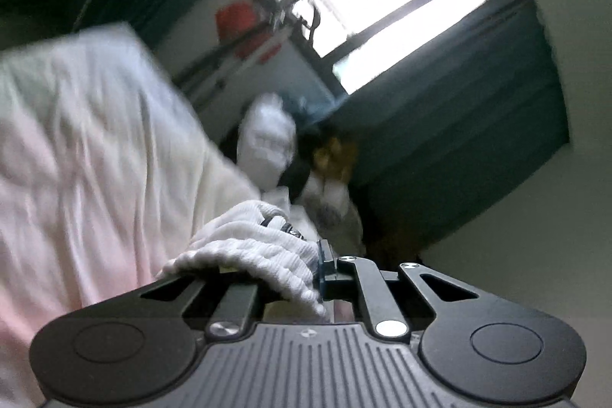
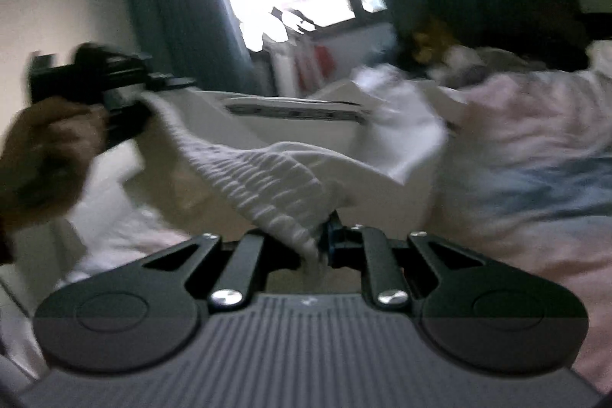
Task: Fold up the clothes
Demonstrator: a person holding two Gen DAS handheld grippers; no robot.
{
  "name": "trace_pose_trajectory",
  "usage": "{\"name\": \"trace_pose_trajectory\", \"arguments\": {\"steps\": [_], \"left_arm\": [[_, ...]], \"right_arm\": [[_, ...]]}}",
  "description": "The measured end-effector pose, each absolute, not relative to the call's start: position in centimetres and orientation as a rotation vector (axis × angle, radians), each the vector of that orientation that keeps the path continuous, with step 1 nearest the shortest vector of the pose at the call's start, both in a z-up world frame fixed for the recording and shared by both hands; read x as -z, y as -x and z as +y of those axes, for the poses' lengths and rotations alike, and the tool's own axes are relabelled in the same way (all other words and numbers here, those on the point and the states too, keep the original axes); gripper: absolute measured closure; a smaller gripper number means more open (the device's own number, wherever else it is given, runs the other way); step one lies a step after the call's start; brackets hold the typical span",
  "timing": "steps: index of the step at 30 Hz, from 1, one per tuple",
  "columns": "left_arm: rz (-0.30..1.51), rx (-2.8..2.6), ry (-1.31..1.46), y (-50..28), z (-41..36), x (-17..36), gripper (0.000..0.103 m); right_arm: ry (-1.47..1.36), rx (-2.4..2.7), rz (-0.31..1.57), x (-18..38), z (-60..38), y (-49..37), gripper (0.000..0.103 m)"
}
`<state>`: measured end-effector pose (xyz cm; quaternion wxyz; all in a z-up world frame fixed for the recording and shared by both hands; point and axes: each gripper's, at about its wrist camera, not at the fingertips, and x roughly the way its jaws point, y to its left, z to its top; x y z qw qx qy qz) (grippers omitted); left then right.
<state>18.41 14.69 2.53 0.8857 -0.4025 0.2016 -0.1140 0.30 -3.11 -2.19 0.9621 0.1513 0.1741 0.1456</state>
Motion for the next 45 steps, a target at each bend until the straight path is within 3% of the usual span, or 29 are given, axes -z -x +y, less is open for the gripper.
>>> {"name": "trace_pose_trajectory", "arguments": {"steps": [7,14,20,24,28,32,34,35,36,37,45], "left_arm": [[0.447,0.032,0.716,-24.2,21.1,-2.3,0.094],[0.478,-0.175,0.587,-30.2,27.6,-1.6,0.094],[0.636,-0.295,0.536,-34.4,30.6,7.2,0.092],[0.604,-0.27,0.579,-34.1,31.5,8.9,0.091],[0.608,-0.257,0.548,-31.5,31.8,7.6,0.069],[0.596,-0.24,0.507,-26.9,32.0,4.9,0.048],[0.588,-0.247,0.458,-24.4,31.7,3.4,0.042],[0.578,-0.246,0.44,-23.1,31.6,2.6,0.036],[0.567,-0.243,0.422,-21.8,31.3,1.8,0.032],[0.556,-0.239,0.403,-20.4,30.9,0.9,0.027],[0.443,-0.135,0.248,-9.8,23.4,-4.3,0.021]], "right_arm": [[-0.329,-0.547,0.313,-0.7,7.0,-3.6,0.088],[-0.25,-0.697,0.394,4.0,15.2,-10.6,0.088],[-0.216,-0.731,0.526,9.1,17.1,-14.5,0.088],[-0.196,-0.736,0.54,9.6,17.5,-15.2,0.088],[-0.162,-0.738,0.529,8.7,17.9,-14.8,0.084],[-0.133,-0.75,0.507,8.4,17.7,-13.0,0.067],[-0.121,-0.753,0.505,8.2,17.6,-12.1,0.047],[-0.117,-0.747,0.498,8.0,17.3,-11.6,0.026],[-0.113,-0.742,0.49,7.8,16.9,-11.1,0.014],[-0.11,-0.737,0.483,7.7,16.6,-10.7,0.014],[-0.081,-0.646,0.447,4.1,11.3,-7.0,0.012]]}}
